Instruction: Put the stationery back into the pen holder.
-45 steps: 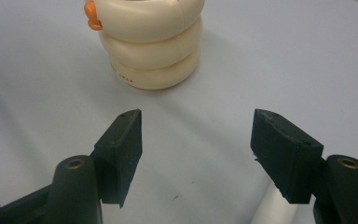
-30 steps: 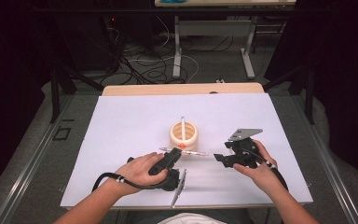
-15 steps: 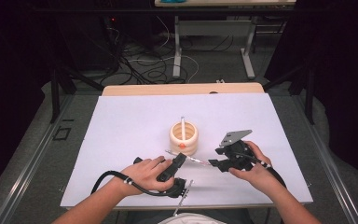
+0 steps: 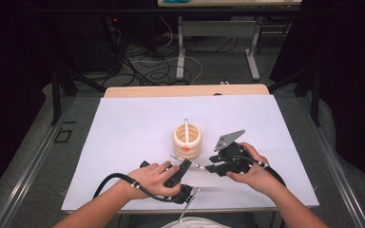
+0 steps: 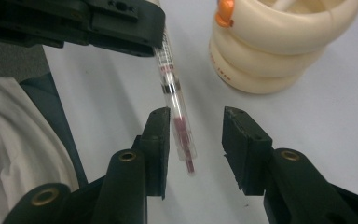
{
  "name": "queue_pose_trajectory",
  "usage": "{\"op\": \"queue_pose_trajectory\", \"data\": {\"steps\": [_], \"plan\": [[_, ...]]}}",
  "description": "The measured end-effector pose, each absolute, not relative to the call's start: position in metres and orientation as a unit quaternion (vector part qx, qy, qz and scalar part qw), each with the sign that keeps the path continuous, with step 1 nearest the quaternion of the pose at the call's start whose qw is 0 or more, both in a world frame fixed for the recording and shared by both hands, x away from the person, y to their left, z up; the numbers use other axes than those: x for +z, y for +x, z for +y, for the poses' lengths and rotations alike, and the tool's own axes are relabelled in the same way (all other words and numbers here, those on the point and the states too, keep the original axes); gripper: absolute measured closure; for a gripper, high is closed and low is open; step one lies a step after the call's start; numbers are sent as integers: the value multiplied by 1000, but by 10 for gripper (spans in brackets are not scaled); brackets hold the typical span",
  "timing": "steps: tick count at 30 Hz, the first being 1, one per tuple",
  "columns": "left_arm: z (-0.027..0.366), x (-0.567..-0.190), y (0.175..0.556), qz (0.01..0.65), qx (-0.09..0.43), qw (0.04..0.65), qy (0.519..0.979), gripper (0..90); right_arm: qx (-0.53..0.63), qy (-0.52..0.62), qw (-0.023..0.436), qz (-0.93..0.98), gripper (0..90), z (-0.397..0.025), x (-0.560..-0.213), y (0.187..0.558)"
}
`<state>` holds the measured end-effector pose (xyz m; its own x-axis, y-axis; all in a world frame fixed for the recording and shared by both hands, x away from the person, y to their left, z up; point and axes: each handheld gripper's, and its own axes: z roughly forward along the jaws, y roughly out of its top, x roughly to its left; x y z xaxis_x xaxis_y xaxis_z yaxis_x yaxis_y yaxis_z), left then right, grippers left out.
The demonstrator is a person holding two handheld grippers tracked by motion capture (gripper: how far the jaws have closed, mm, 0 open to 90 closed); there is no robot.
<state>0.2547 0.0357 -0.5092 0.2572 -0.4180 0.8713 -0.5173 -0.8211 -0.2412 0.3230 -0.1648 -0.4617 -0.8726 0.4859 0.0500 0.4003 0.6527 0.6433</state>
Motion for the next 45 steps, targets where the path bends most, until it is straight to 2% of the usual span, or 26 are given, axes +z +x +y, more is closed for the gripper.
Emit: {"op": "queue_pose_trajectory", "data": {"steps": [6,18,29,39,42,45], "plan": [[33,-512,253,-300,528,45,793,798,318,223,48,920,671,-149,-463,322],[24,-514,249,-321,528,42,785,798,290,213,33,932,701,-134,-470,325],[22,-514,249,-327,529,45,782,797,276,204,33,939,793,-130,-471,329],[24,-514,249,-324,531,54,781,785,278,208,34,937,798,-128,-473,330],[25,-515,248,-324,515,61,792,696,278,220,46,934,798,-129,-474,332],[27,-516,248,-310,508,65,801,678,282,231,41,930,798,-133,-474,333]]}}
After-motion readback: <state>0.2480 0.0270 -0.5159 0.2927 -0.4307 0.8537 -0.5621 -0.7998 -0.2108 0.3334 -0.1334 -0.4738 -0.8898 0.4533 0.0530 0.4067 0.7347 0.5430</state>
